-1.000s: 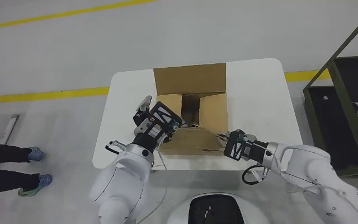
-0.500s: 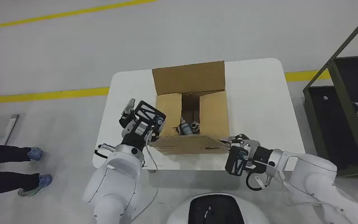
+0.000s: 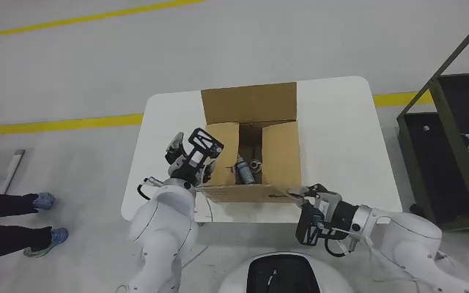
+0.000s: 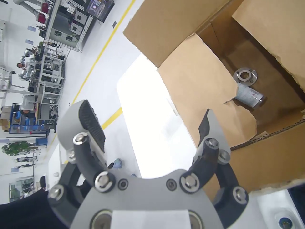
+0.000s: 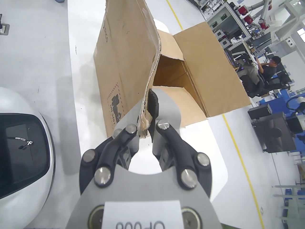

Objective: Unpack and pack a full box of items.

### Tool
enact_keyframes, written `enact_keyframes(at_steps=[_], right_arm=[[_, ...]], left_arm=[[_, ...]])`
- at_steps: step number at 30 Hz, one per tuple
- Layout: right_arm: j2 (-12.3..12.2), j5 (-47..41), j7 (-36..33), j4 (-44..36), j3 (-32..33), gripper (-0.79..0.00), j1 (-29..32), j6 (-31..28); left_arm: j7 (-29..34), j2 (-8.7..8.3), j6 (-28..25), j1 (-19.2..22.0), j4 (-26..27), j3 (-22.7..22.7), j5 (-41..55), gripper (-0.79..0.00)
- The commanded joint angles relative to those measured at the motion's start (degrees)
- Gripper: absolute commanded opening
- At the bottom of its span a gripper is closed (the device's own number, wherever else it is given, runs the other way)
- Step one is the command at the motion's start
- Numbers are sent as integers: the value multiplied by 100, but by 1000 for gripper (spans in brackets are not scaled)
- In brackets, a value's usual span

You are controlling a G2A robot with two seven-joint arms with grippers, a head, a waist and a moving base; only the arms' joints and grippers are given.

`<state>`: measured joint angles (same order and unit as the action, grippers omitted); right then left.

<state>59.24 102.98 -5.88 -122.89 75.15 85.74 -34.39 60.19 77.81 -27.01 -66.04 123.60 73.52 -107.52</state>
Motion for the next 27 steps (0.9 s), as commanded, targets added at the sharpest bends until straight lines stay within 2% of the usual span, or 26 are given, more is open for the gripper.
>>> enact_keyframes(at_steps=[1,3,5,11,15,16,18,21,27], right_arm=[[-2,-22,34,-1,34,-597,15,25],[-1,-130,57,6,79,-388,35,60],[5,-358,48,28,155,-18,61,111],[35,-1728,206,61,589,0,198,372],[43,-2872,598,130,950,0,320,297],[40,-3063,658,153,1041,-456,338,233],[38,-3453,754,169,1177,-785,370,143],[34,-3929,798,237,1287,-785,371,-50],[34,-4323,-190,374,1050,-785,227,34]], left_arm=[[137,-1,-162,-6,-64,-44,63,0],[222,-3,-280,-30,-68,-86,125,0],[285,-7,-397,-54,-48,-125,141,0],[378,-30,-691,-110,43,-152,122,0],[368,-48,-878,-115,115,-148,106,0],[362,-51,-907,-119,125,-146,116,0],[364,-55,-942,-129,148,-147,135,0],[367,-64,-1012,-149,154,-161,134,0],[344,-72,-1043,-278,200,-195,290,0]])
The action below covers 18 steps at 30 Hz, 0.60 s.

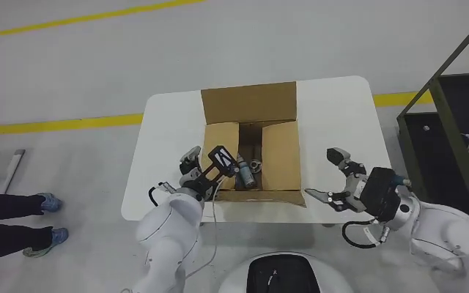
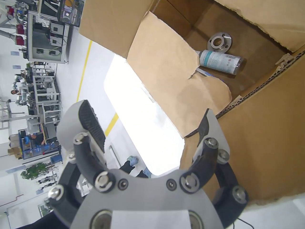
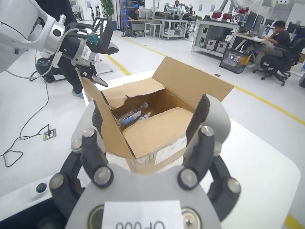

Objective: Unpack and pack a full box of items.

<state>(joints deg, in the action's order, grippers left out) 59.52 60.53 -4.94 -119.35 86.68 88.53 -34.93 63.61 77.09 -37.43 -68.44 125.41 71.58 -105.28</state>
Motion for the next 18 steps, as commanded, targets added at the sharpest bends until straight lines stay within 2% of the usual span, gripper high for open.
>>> enact_keyframes(at_steps=[1,10,18], right_arm=[[14,-190,-444,49,-224,-785,-102,112],[80,-253,-1630,406,-1183,-785,-763,258],[100,-175,-1870,718,-1553,-785,-985,17]], left_arm=[[23,-5,-45,-65,41,-11,83,0],[89,-20,64,-282,212,59,440,0],[-16,-50,118,-278,292,214,539,0]])
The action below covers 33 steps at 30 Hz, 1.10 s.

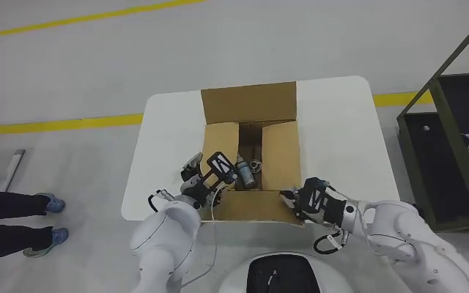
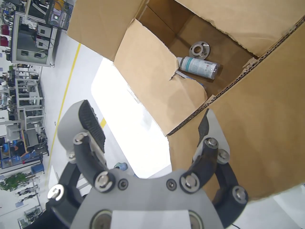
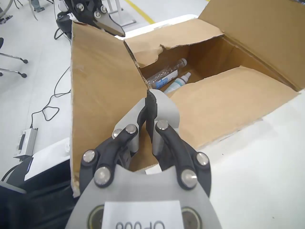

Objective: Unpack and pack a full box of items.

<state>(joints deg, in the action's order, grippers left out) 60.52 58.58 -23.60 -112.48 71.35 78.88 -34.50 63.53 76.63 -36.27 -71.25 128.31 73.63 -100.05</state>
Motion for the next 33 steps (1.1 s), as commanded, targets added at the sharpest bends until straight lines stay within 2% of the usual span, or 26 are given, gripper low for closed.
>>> enact_keyframes(at_steps=[1,8,14,18,24,28,33], right_arm=[[-1,41,2,53,-50,-785,-25,-85],[-4,52,55,299,-130,-785,19,-140],[2,-65,364,337,-96,-785,6,-133],[-20,-22,932,115,315,-785,120,90],[-71,110,1589,-100,1154,-785,679,640],[-88,47,1825,-156,1581,-785,1125,862],[-94,-10,1975,-248,1862,-785,1490,944]], left_arm=[[-18,-7,-3,1,2,10,41,0],[-18,-25,-12,-90,54,106,300,0],[-18,-25,-12,-90,54,106,300,0],[-18,-25,-12,-90,54,106,300,0],[-18,-25,-12,-90,54,106,300,0],[-515,-19,280,-100,-57,-8,342,0],[-629,34,653,230,-499,-405,413,0]])
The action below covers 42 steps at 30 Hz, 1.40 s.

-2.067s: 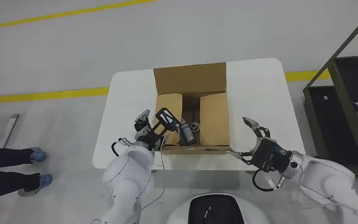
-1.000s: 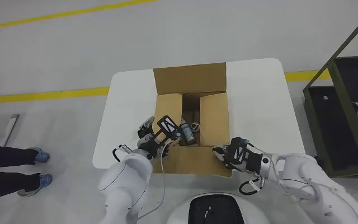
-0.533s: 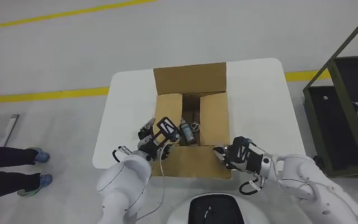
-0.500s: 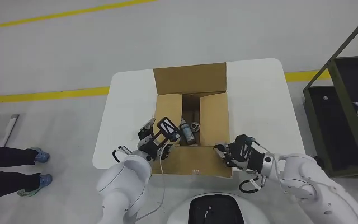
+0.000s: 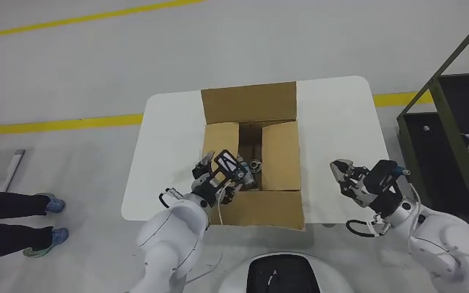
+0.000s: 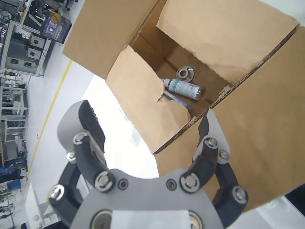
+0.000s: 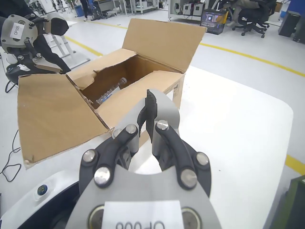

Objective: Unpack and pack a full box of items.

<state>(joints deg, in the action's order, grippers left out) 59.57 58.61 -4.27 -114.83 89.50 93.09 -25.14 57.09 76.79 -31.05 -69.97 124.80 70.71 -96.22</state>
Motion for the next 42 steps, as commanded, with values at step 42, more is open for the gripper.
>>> enact_keyframes(at_steps=[42], right_arm=[[73,509,128,-412,-67,-785,226,14]], left_arm=[[961,431,2619,1628,-2557,-1415,-923,0]])
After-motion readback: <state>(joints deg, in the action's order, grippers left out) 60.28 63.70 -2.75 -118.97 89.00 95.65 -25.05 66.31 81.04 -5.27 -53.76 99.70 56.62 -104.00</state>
